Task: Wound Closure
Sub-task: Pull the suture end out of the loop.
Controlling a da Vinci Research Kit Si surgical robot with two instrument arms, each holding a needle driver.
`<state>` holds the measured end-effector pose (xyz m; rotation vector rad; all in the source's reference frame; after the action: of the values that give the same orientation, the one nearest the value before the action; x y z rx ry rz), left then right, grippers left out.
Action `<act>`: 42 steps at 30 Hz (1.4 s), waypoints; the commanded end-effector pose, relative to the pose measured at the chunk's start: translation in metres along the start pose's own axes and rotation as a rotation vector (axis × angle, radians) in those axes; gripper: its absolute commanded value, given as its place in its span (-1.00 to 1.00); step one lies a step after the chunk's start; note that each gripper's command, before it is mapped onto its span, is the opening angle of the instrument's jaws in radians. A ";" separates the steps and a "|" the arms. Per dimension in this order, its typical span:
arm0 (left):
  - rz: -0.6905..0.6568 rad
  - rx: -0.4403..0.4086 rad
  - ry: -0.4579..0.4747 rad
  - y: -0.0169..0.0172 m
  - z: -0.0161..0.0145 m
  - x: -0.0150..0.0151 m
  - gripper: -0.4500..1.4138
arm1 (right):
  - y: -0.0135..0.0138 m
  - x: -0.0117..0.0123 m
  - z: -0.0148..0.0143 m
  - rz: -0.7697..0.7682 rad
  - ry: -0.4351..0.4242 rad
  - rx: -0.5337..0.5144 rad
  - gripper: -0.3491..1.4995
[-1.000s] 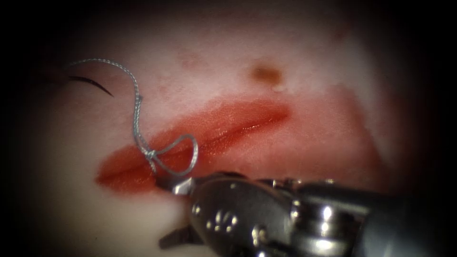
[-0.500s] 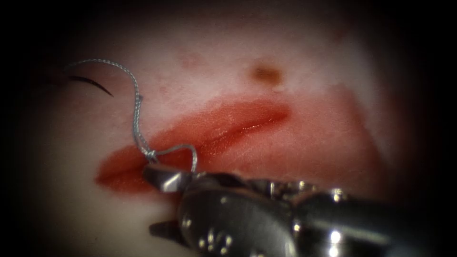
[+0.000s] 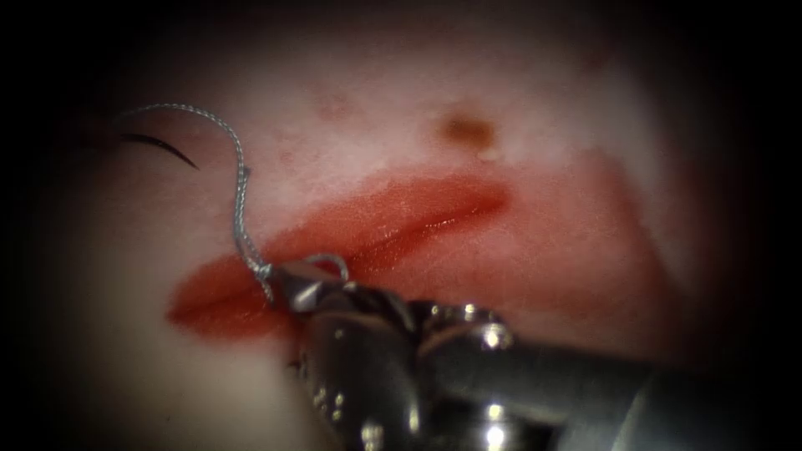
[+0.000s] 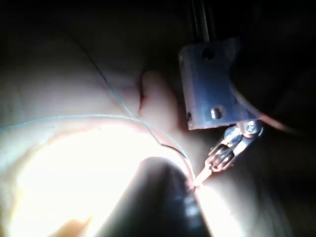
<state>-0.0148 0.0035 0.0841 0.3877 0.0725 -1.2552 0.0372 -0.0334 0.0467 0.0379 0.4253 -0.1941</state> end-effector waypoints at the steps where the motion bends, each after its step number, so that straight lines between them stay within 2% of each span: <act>1: 0.000 0.000 -0.008 0.0000 -0.0008 -0.0012 -1.00 | 0.0010 0.0010 0.0000 -0.016 0.006 -0.006 -0.29; 3: 0.000 0.000 -0.008 0.0000 -0.0008 -0.0012 -1.00 | 0.0009 0.0010 -0.0001 -0.017 0.009 -0.003 -0.42; 5: -0.001 0.000 -0.008 0.0000 -0.0008 -0.0012 -1.00 | 0.0008 0.0009 -0.0002 -0.029 -0.001 -0.019 -1.00; 10: -0.001 0.000 -0.008 0.0000 -0.0008 -0.0012 -1.00 | 0.0015 0.0004 -0.0005 -0.104 -0.055 0.008 -1.00; 15: -0.001 0.000 -0.008 0.0000 -0.0008 -0.0012 -1.00 | 0.0017 -0.0002 -0.0013 -0.121 -0.061 0.029 -1.00; 16: -0.001 0.000 -0.008 0.0000 -0.0008 -0.0012 -1.00 | 0.0018 -0.0005 -0.0016 -0.240 -0.053 0.072 -1.00; 18: -0.001 0.000 -0.008 0.0000 -0.0008 -0.0012 -1.00 | 0.0019 -0.0007 -0.0018 -0.290 -0.041 0.102 -1.00; 19: -0.002 -0.001 -0.008 -0.0001 -0.0007 -0.0012 -1.00 | 0.0019 -0.0014 -0.0021 -0.330 -0.040 0.175 -1.00; 22: -0.004 -0.001 -0.008 -0.0002 -0.0007 -0.0011 -1.00 | 0.0019 -0.0021 -0.0023 -0.411 -0.051 0.223 -1.00; 25: -0.004 -0.001 -0.008 -0.0002 -0.0008 -0.0011 -1.00 | 0.0019 -0.0026 -0.0025 -0.565 -0.043 0.291 -1.00; 27: -0.004 -0.001 -0.008 -0.0002 -0.0008 -0.0011 -1.00 | 0.0017 -0.0029 -0.0026 -0.692 -0.028 0.376 -1.00; 31: -0.003 -0.001 -0.005 -0.0002 -0.0008 -0.0011 -1.00 | 0.0017 -0.0029 -0.0027 -0.812 -0.018 0.420 -1.00; 36: -0.003 -0.001 -0.005 -0.0002 -0.0008 -0.0011 -1.00 | 0.0019 -0.0026 -0.0027 -1.027 -0.009 0.514 -0.64; 37: -0.004 -0.002 -0.005 -0.0002 -0.0008 -0.0011 -1.00 | 0.0022 -0.0026 -0.0030 -1.086 -0.008 0.564 -0.51; 41: -0.004 -0.001 -0.005 -0.0002 -0.0008 -0.0011 -1.00 | 0.0026 -0.0025 -0.0032 -1.158 -0.014 0.610 -0.44; 42: -0.004 -0.001 -0.005 -0.0002 -0.0008 -0.0011 -1.00 | 0.0028 -0.0022 -0.0032 -1.235 -0.054 0.632 -0.42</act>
<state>-0.0150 0.0034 0.0841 0.3884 0.0761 -1.2579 0.0331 -0.0310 0.0453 0.3964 0.2353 -1.5708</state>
